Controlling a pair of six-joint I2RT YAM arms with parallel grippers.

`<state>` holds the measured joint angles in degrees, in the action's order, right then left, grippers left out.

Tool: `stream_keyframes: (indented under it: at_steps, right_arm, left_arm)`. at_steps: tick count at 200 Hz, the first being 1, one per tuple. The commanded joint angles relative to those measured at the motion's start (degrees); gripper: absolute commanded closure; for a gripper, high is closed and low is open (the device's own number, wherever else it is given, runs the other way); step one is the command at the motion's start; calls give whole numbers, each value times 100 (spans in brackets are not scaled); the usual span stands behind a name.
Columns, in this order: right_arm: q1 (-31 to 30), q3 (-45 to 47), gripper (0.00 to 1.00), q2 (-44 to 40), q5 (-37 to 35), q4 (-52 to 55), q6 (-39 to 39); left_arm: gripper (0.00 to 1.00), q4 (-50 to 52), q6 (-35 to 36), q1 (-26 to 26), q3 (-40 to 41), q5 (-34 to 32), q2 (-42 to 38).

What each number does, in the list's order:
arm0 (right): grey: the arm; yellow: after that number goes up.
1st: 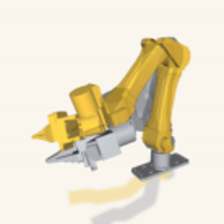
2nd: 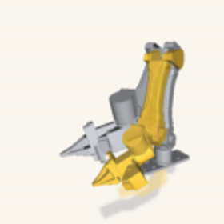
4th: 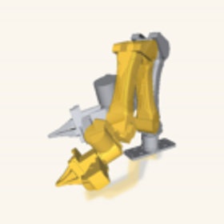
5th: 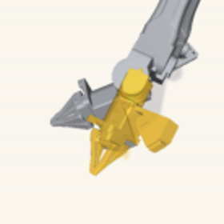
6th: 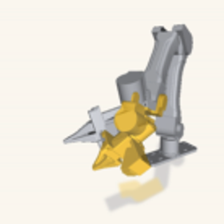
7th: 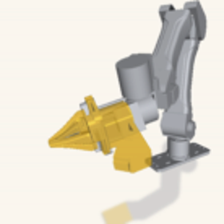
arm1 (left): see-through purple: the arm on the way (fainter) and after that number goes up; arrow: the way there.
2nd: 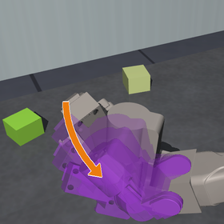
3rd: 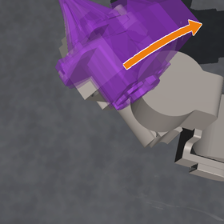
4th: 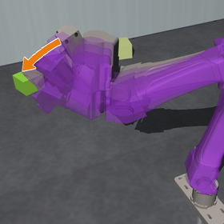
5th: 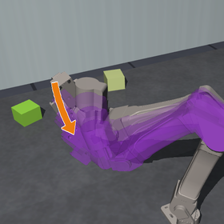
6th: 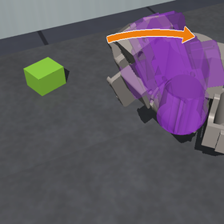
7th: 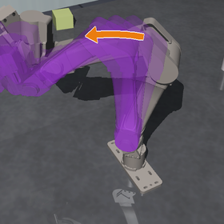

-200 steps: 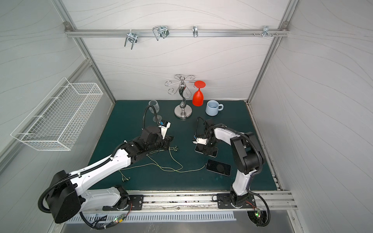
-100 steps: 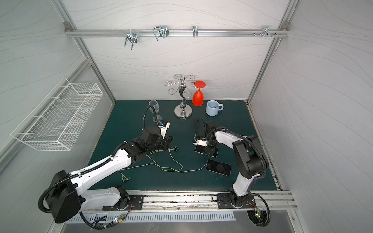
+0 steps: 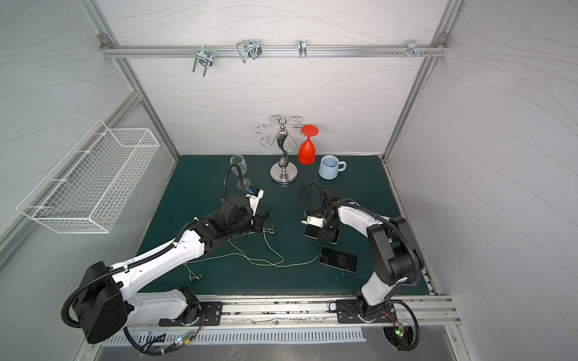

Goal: Plug wired earphones into phones
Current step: Pick up the phone at the center of the board.

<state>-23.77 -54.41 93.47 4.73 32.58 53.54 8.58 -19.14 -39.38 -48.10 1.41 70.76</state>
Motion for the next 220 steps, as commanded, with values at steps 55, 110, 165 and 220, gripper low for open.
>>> stream_keyframes:
  at_steps: [55, 110, 165, 220]
  right_arm:
    - [4, 149, 24, -93, -30, 58, 6]
    - [-286, -353, 17, 791, -379, 544, -129]
    - [-336, -509, 8, 1196, -255, 721, -122]
    - [-502, -539, 29, 1292, -552, 735, -84]
  left_arm:
    - [100, 461, -221, 40, -1017, 638, 639]
    - [100, 147, -442, 57, -809, 701, 620]
    - [100, 300, -285, 84, -752, 614, 518]
    - [100, 355, -192, 99, -765, 456, 510]
